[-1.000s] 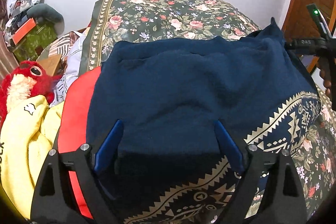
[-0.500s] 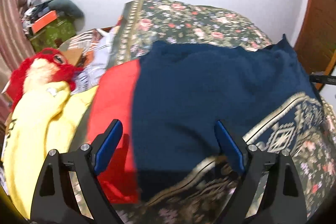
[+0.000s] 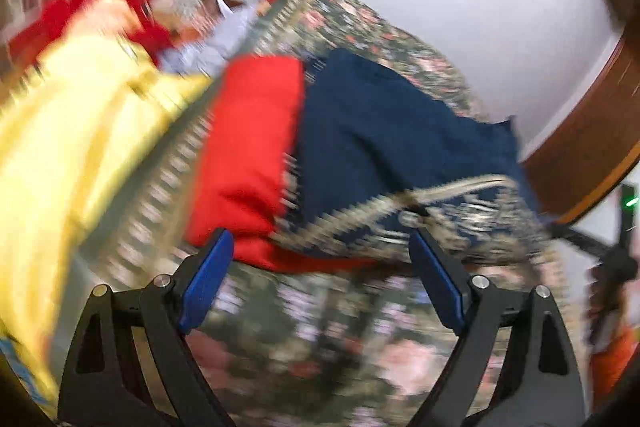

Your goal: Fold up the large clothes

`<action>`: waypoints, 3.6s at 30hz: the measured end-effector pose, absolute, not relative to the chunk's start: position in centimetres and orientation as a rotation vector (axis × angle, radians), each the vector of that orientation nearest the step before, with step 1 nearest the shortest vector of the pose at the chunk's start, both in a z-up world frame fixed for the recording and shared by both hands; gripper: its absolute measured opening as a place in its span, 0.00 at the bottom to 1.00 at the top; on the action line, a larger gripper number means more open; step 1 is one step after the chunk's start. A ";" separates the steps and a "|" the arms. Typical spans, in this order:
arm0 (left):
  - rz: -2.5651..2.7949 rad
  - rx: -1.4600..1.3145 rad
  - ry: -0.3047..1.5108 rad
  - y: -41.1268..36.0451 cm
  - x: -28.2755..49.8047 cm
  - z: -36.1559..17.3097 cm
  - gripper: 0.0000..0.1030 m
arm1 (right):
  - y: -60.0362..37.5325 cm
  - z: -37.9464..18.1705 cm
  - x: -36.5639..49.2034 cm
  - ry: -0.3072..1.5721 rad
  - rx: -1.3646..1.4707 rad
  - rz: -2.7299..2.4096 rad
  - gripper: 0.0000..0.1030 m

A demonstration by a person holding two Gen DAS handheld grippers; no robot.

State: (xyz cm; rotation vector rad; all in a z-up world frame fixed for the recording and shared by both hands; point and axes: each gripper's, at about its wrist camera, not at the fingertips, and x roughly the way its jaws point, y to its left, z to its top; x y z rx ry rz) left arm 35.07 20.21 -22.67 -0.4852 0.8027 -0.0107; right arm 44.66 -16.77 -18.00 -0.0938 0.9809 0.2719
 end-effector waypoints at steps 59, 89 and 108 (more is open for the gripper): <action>0.021 -0.692 0.780 17.7 47.6 -22.5 0.22 | -11.6 -17.7 45.1 0.969 -0.113 0.367 0.71; -0.108 0.033 0.572 -0.2 48.0 -12.2 0.20 | -16.3 -18.9 46.2 1.027 0.165 0.428 0.83; -0.501 -0.011 0.955 -13.6 51.7 -21.2 0.19 | -30.8 -17.3 42.5 0.967 0.313 0.156 0.83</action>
